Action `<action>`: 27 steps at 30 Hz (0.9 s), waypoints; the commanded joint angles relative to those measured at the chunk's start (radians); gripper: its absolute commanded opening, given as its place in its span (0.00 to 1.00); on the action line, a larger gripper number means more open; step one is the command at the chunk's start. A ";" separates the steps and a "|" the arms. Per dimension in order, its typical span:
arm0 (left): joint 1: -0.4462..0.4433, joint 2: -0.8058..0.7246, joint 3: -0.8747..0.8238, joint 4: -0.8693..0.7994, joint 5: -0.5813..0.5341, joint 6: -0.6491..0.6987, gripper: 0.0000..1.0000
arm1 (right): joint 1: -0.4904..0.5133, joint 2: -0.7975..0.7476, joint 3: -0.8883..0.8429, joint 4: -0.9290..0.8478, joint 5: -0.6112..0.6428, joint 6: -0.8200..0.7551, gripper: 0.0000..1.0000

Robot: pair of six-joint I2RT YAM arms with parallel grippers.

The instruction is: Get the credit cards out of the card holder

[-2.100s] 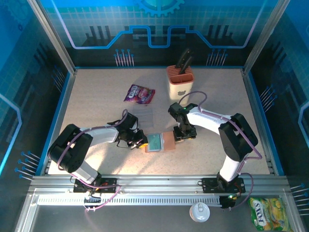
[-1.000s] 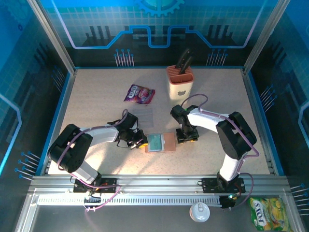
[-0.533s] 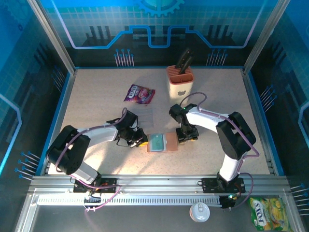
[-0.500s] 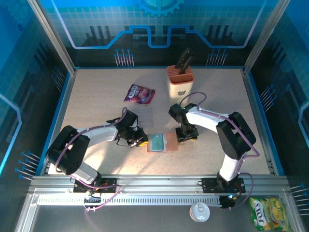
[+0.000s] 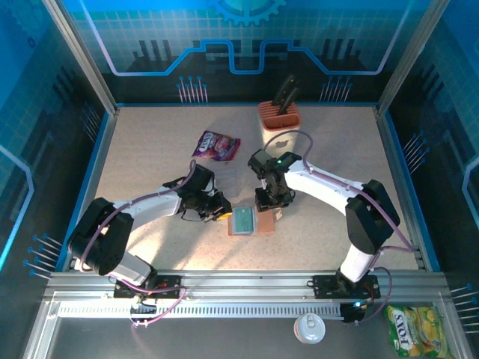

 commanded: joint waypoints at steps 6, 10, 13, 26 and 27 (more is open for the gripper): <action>0.003 0.006 0.007 0.013 0.031 0.002 0.16 | 0.034 0.036 0.014 0.044 -0.101 0.041 0.45; -0.008 0.023 0.009 0.031 0.041 -0.006 0.16 | 0.022 0.046 -0.028 0.058 -0.088 0.046 0.46; -0.014 0.032 0.012 0.033 0.043 -0.007 0.16 | 0.001 0.055 -0.071 0.072 -0.083 0.050 0.48; -0.014 0.014 0.010 0.010 0.019 0.007 0.16 | -0.030 0.146 -0.162 0.118 0.031 0.028 0.56; -0.015 0.012 0.010 0.005 0.014 0.011 0.16 | -0.029 0.151 -0.170 0.129 0.029 0.026 0.56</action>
